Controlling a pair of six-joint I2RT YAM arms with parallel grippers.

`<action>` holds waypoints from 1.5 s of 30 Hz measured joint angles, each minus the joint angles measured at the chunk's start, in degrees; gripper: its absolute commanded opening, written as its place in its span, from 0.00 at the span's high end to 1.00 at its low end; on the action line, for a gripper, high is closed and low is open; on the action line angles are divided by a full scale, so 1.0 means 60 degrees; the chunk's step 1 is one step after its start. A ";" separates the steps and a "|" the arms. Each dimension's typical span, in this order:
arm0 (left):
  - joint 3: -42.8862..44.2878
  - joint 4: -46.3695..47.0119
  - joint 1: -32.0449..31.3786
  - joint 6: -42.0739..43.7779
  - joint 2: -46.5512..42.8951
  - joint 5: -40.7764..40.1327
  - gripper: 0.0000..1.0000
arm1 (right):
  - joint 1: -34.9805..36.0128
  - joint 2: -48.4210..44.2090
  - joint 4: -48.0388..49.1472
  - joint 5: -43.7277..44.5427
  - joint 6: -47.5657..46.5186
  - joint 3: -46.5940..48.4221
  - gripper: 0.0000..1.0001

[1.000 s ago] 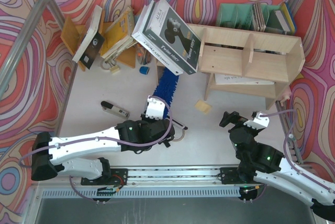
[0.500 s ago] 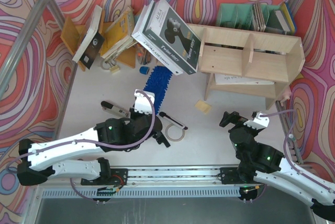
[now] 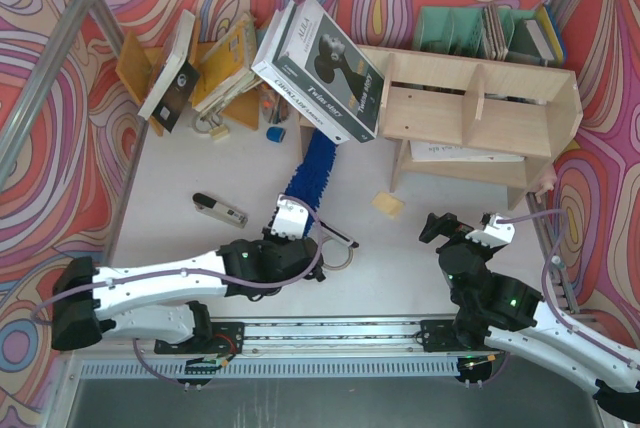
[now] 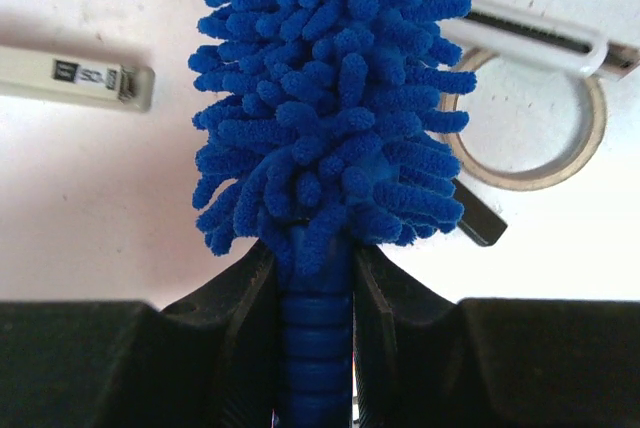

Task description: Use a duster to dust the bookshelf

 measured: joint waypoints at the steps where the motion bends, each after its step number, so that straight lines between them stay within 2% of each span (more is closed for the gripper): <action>1: -0.0153 0.0080 0.0004 -0.0073 0.0149 0.0135 1.00 | 0.0000 0.0000 0.0000 -0.0004 0.0000 0.0000 0.01; 6: -0.0284 0.0342 0.0047 -0.0149 0.0616 0.0364 1.00 | 0.0000 -0.0047 0.0000 -0.0004 0.0000 0.0000 0.01; 10: 0.0055 0.0251 0.0084 0.0306 0.0492 0.0168 1.00 | 0.0000 -0.0055 0.0000 -0.0004 0.0000 0.0000 0.01; 18: 0.1286 0.0219 0.0149 0.1993 -0.1311 -0.0699 1.00 | 0.0000 -0.0055 -0.0004 -0.0004 0.0000 0.0000 0.01; 22: 0.1406 0.0040 0.0229 0.2310 -0.1555 -0.0743 1.00 | 0.0000 -0.0055 0.0000 -0.0004 0.0004 0.0000 0.01; 36: -0.0554 0.0648 0.0273 0.0597 0.0098 0.0255 1.00 | 0.0000 -0.0055 -0.0004 -0.0004 0.0004 0.0000 0.01; 45: -0.0127 0.0525 0.0310 0.0692 0.0171 0.0106 1.00 | 0.0000 -0.0142 -0.0007 -0.0004 0.0018 0.0000 0.01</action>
